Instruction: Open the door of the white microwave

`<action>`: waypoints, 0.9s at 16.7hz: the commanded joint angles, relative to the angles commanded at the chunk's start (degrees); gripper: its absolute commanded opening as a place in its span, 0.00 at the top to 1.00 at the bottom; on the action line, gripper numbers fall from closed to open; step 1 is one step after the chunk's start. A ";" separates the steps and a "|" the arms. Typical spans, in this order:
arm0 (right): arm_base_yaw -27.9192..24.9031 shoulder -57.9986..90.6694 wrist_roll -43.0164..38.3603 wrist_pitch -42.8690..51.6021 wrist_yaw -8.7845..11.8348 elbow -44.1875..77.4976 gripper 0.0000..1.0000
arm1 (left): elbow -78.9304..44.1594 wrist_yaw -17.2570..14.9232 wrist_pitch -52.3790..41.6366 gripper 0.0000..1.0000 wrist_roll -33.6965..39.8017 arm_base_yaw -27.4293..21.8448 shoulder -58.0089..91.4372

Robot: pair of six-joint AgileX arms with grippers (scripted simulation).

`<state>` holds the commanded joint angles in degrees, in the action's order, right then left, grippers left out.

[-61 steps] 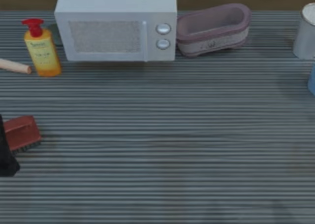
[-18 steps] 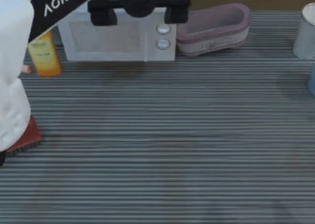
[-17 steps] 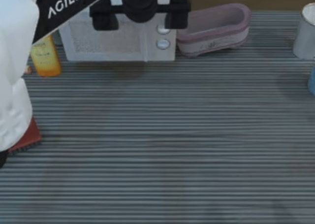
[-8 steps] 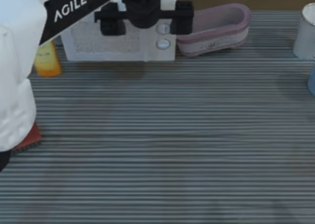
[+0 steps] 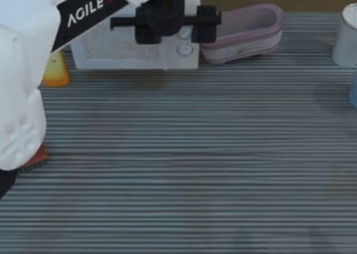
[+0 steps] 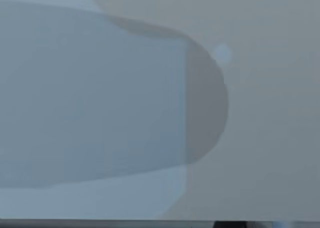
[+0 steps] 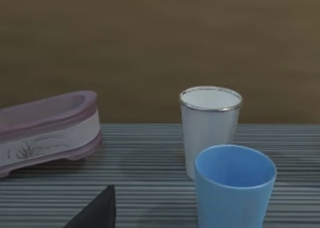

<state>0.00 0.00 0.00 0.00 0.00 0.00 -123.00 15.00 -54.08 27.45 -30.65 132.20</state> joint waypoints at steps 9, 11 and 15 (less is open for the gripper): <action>0.00 0.00 0.00 0.00 0.00 0.00 0.00 | 0.00 0.00 0.00 1.00 0.00 0.00 0.00; 0.00 0.00 0.00 0.00 0.00 0.00 0.00 | 1.64 -1.21 0.34 1.00 0.53 -1.88 -0.25; 0.00 0.00 0.00 0.00 0.00 0.00 0.00 | 8.00 0.21 2.67 1.00 1.14 -1.64 -4.50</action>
<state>0.00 0.00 0.00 0.00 0.00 0.00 -115.00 15.21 -51.40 28.59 -32.28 127.71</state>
